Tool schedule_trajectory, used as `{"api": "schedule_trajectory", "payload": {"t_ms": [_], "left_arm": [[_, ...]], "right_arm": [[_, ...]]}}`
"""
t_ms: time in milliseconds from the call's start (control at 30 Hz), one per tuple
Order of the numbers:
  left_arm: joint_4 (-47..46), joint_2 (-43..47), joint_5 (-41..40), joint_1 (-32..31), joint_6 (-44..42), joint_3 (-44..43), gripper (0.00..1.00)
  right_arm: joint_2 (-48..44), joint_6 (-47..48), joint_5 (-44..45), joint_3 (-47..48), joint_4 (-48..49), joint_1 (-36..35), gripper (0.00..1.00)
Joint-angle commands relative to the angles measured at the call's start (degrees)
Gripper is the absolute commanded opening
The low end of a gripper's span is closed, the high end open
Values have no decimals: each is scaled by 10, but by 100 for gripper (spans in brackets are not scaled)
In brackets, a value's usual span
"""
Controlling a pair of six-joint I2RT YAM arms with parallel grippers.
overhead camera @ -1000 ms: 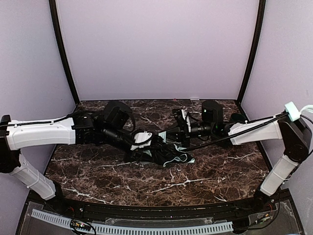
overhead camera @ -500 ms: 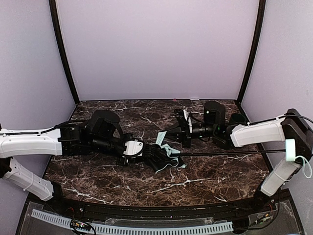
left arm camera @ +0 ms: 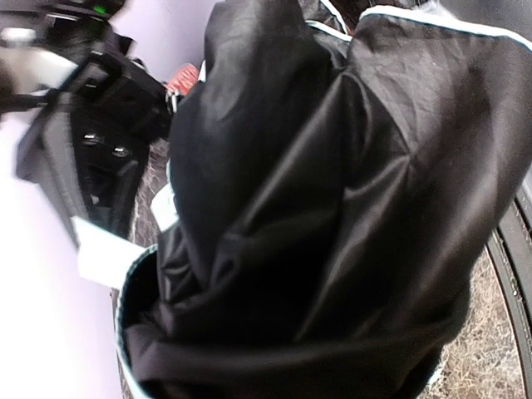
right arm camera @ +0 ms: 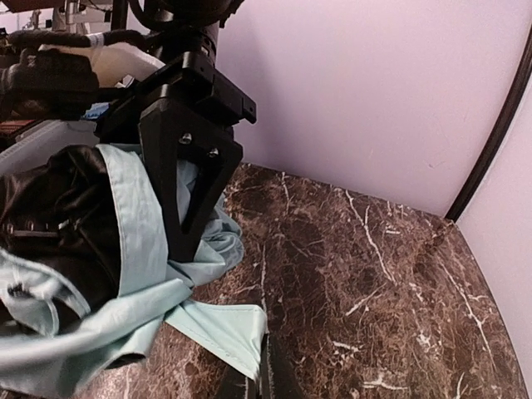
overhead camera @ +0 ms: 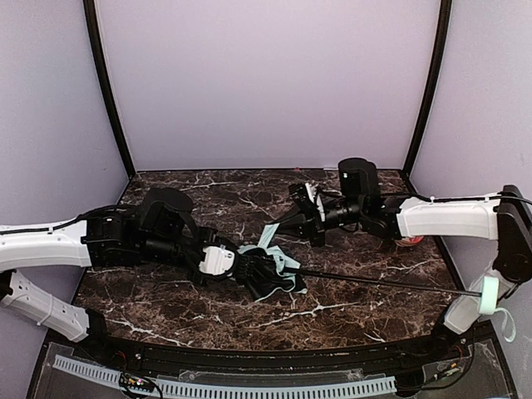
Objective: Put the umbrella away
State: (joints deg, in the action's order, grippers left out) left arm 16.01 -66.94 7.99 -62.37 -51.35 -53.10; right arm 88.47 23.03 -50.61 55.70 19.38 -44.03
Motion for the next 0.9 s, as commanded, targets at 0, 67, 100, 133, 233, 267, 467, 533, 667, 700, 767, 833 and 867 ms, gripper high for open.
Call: {"api": "schedule_trajectory", "payload": {"t_ms": [0, 67, 100, 133, 233, 267, 467, 533, 667, 700, 767, 833, 867], "left_arm": [[231, -71, -45, -49, -20, 20, 0], [223, -97, -92, -55, -12, 20, 0], [220, -110, -111, -56, -7, 18, 0], [219, -120, -131, -55, -1, 15, 0], [224, -139, -167, -55, 13, 6, 0], [226, -141, -179, -53, 14, 9, 0], [241, -145, -251, -38, 22, 26, 0], [244, -146, -265, -28, 24, 25, 0], [249, -145, -292, 3, 30, 15, 0], [250, -141, -298, 9, 31, 15, 0], [244, -140, -299, 14, 33, 20, 0], [223, -154, -269, 15, 47, 25, 0], [210, -166, -250, 15, 60, 25, 0]], "right_arm": [[-46, 86, 60, 49, -69, 5, 0], [-55, 126, 113, 44, -99, -22, 0], [-58, 135, 132, 39, -108, -32, 0], [-61, 137, 147, 34, -108, -38, 0], [-77, 138, 189, 13, -80, -55, 0], [-82, 140, 203, 7, -70, -61, 0], [-103, 115, 266, -33, 53, -91, 0], [-90, 103, 276, -33, 98, -100, 0], [-29, 103, 298, 19, 123, -117, 0], [-16, 104, 306, 29, 133, -118, 0], [6, 103, 327, 43, 165, -119, 0], [23, 109, 347, 55, 176, -118, 0], [24, 114, 349, 57, 176, -119, 0]]}}
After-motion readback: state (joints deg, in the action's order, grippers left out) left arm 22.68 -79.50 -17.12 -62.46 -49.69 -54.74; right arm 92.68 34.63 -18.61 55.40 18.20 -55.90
